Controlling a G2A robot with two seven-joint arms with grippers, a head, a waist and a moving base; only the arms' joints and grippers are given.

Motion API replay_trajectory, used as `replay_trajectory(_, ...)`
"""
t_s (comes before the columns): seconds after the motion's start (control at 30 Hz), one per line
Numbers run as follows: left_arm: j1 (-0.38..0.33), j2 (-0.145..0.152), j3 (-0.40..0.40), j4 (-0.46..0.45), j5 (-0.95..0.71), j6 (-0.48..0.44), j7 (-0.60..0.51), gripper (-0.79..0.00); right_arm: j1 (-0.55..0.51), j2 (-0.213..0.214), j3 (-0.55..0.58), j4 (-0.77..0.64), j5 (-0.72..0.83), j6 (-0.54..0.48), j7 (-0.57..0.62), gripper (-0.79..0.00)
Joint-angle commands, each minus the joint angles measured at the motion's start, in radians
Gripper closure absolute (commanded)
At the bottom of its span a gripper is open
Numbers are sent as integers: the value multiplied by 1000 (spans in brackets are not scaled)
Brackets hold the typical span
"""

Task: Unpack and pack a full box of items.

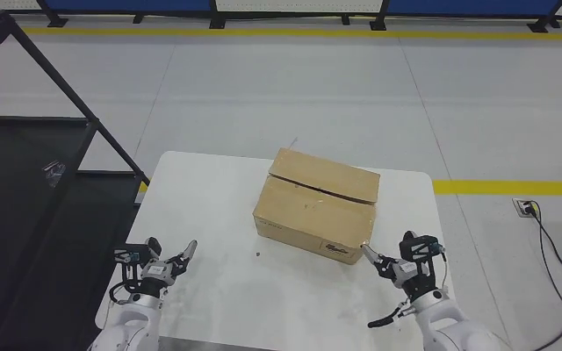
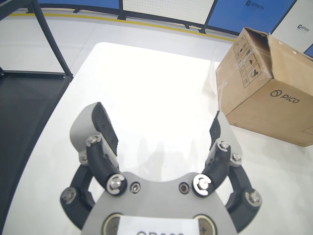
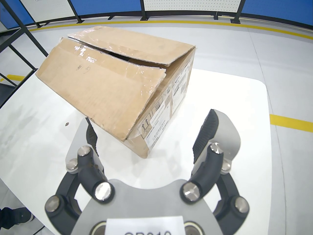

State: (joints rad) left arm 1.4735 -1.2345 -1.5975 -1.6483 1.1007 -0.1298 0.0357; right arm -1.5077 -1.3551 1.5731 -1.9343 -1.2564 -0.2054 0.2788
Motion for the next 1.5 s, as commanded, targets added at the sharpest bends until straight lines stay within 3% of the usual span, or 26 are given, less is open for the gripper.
replay_trajectory(0.0, 0, 0, 0, 0, 0, 0, 0, -785, 0, 0, 0, 0, 1, 0, 0, -785)
replay_trajectory(0.27, -27, -3, 5, -20, -43, 14, -39, -785, 26, -2, 6, 27, 119, 11, -44, -785)
replay_trajectory(0.53, -208, -9, 71, 8, -37, 97, -210, -785, 6, 2, 56, 43, 270, -33, -112, -785)
replay_trajectory(0.73, -331, -14, 122, 60, -70, 128, -415, -785, -18, 9, 99, 59, 323, -67, -115, -785)
replay_trajectory(1.13, -331, -14, 122, 62, -71, 131, -416, -785, -19, 11, 102, 58, 313, -61, -107, -785)
replay_trajectory(1.47, -484, -24, 183, 162, -144, 116, -527, -785, -3, 16, 95, 78, 372, -87, -101, -785)
